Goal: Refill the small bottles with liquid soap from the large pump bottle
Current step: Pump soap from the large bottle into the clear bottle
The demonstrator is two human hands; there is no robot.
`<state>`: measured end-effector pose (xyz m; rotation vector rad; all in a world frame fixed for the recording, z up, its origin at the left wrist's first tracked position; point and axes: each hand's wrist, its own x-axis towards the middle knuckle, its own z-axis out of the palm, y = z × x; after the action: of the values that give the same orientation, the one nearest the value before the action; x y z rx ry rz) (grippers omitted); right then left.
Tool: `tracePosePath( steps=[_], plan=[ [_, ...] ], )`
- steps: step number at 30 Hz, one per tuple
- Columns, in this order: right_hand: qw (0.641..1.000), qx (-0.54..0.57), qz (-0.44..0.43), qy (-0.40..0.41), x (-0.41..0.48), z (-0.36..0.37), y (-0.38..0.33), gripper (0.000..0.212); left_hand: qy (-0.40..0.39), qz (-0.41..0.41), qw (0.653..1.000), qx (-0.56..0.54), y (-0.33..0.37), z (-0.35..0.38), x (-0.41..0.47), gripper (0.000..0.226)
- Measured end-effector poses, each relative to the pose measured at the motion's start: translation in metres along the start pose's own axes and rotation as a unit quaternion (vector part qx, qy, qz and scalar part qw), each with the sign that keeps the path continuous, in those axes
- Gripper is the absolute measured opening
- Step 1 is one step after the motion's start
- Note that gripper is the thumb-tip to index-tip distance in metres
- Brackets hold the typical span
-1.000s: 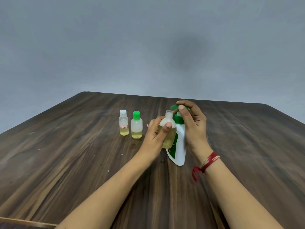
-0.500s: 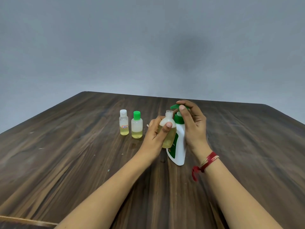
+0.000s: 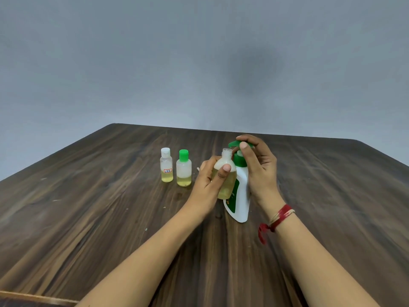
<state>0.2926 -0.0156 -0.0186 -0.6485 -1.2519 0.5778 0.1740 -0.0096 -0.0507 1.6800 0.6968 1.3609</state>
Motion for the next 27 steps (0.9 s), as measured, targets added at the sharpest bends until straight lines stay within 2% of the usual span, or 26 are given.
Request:
tracePosePath(
  steps=[27],
  plan=[
    [1.0, -0.003, 0.002, -0.02, 0.0002, -0.0044, 0.0022, 0.015, 0.004, 0.001, 1.0, -0.001, -0.0016, 0.0001, 0.0002, 0.04]
  ],
)
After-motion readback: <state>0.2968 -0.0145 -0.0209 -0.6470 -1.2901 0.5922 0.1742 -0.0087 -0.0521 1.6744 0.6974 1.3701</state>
